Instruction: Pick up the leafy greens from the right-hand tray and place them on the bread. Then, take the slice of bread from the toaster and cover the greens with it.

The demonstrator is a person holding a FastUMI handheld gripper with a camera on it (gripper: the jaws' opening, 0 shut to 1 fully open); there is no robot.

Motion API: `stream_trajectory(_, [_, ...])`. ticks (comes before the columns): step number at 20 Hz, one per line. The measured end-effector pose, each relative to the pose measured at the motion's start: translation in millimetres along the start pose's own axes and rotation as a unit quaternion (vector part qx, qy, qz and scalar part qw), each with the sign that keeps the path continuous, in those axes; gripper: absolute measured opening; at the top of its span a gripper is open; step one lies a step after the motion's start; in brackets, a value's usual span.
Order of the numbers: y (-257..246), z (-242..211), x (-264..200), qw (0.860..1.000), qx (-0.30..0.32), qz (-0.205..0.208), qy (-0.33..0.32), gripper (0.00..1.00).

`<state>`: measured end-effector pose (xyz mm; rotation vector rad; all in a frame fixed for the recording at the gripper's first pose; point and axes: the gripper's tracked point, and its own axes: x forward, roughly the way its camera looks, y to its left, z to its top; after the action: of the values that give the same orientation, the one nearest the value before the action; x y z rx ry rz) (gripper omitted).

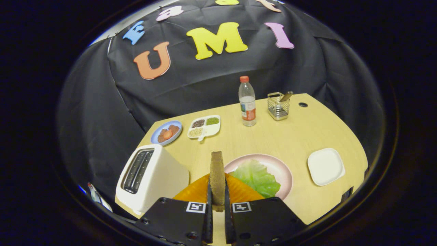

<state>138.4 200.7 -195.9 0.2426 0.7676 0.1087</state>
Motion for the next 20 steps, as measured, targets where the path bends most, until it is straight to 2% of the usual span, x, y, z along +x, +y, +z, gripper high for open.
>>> stream_trajectory(4, [-20, -13, 22, 0.999, 0.015, 0.025, 0.021, 0.14])
stream_trajectory(11, [-56, -17, 55, 0.998, 0.024, 0.056, 0.020, 0.15])
stream_trajectory(13, [-71, -18, 63, 0.999, 0.017, 0.048, 0.015, 0.20])
stream_trajectory(14, [-78, -17, 67, 0.999, 0.013, 0.042, 0.010, 0.26])
stream_trajectory(18, [-91, -20, 70, 0.999, 0.008, 0.043, 0.001, 0.36])
stream_trajectory(20, [-97, -20, 70, 0.999, -0.002, 0.037, -0.009, 0.45])
